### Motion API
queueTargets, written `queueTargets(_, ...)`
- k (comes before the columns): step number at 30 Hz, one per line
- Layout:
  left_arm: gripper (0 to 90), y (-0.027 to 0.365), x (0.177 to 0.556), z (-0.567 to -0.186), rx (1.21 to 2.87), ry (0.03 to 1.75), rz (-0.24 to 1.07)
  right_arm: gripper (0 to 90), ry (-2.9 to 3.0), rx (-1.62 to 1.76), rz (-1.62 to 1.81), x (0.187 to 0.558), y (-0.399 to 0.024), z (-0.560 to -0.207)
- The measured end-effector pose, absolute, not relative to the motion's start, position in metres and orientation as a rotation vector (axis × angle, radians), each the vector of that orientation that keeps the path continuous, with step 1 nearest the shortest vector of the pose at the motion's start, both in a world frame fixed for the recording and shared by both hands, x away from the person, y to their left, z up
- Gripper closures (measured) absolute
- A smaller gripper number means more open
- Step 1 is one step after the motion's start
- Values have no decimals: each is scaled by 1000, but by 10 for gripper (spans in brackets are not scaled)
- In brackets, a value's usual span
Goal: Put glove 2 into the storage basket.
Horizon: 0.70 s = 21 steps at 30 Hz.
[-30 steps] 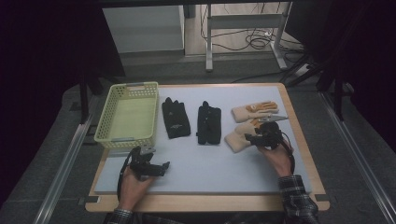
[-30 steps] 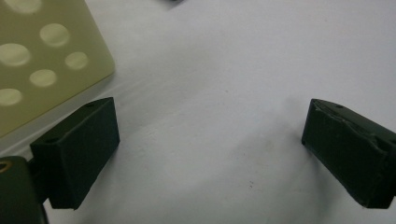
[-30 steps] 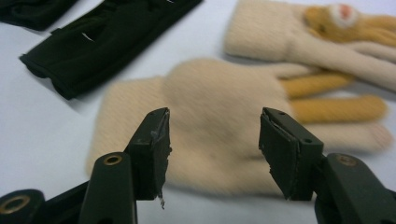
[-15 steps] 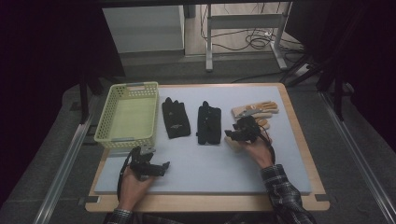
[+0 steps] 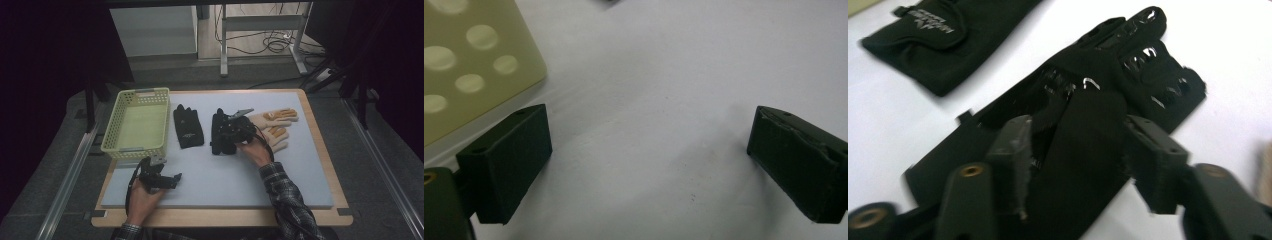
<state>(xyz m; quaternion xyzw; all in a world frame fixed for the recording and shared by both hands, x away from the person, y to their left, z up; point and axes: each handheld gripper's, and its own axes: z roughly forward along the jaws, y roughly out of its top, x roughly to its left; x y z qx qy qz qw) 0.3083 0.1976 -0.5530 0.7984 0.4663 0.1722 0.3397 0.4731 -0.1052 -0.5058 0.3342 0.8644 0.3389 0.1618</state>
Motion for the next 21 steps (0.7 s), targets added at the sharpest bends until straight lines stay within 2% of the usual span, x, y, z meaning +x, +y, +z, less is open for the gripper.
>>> queueTargets(3, 45, 198, 308, -553, 2078, 1214, 448, 302, 2476, 950, 933, 482, -95, -512)
queueTargets(7, 45, 198, 308, -553, 2077, 1214, 448, 295, 2490, 932, 862, 488, -87, -520)
queueTargets(9, 45, 198, 308, -553, 2078, 1214, 448, 408, 2491, 939, 855, 489, -86, -521)
queueTargets(10, 45, 198, 308, -553, 2077, 1214, 448, 540, 2491, 934, 853, 488, -85, -520)
queueTargets(12, 44, 198, 308, -553, 2078, 1214, 448, 645, 2519, 924, 873, 486, -84, -520)
queueTargets(13, 44, 198, 308, -553, 2078, 1214, 448, 760, 2516, 920, 871, 483, -82, -520)
queueTargets(14, 44, 198, 308, -553, 2078, 1214, 448, 800, 2503, 917, 856, 482, -80, -519)
queueTargets(21, 45, 198, 308, -553, 2079, 1214, 447, 827, 2480, 916, 861, 478, -83, -511)
